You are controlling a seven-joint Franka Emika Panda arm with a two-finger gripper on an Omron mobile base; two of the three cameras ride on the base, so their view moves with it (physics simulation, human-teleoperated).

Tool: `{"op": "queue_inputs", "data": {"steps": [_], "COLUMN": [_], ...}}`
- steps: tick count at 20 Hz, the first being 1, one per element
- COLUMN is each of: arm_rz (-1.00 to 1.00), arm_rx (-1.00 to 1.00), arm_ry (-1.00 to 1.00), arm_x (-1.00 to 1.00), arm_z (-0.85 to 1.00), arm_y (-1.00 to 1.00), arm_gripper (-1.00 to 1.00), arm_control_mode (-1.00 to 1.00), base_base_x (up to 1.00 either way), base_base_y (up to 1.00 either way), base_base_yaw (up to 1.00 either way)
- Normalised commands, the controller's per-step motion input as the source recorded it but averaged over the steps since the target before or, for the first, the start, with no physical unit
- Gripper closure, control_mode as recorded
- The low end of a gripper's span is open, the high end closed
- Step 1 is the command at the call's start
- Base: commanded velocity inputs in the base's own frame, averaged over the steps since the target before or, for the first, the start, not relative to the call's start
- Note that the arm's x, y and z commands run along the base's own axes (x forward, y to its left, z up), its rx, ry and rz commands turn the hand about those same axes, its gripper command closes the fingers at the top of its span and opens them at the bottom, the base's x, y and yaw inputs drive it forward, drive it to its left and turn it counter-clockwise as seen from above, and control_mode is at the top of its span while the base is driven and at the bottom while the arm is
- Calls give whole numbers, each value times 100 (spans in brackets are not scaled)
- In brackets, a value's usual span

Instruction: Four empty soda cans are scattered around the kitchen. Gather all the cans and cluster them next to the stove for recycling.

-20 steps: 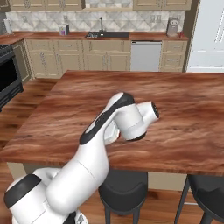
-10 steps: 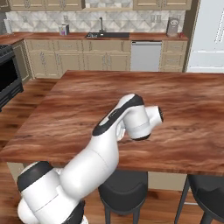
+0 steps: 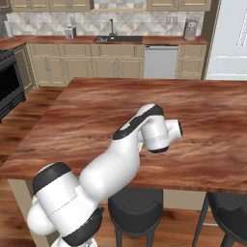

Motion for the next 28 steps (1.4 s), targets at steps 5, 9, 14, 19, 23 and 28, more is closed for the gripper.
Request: {"op": "queue_inputs", "data": {"steps": [5, 9, 14, 19, 23, 28], "arm_rz": [-6, -6, -5, -3, -1, 0], "arm_rx": [-6, -6, -1, 0, 0, 0], "arm_ry": [1, 0, 0, 0, 0, 0], "arm_x": [21, 23, 25, 27, 25, 23], "arm_z": [-11, -16, -19, -19, -14, -13], "arm_y": [0, 0, 0, 0, 0, -6], "arm_gripper": [-100, -100, -100, -100, -100, -100], "arm_control_mode": [-100, -100, -100, -100, -100, -100], "base_base_x": [0, 0, 0, 0, 0, 0], "base_base_y": [0, 0, 0, 0, 0, 0], "base_base_yaw": [0, 0, 0, 0, 0, 0]}}
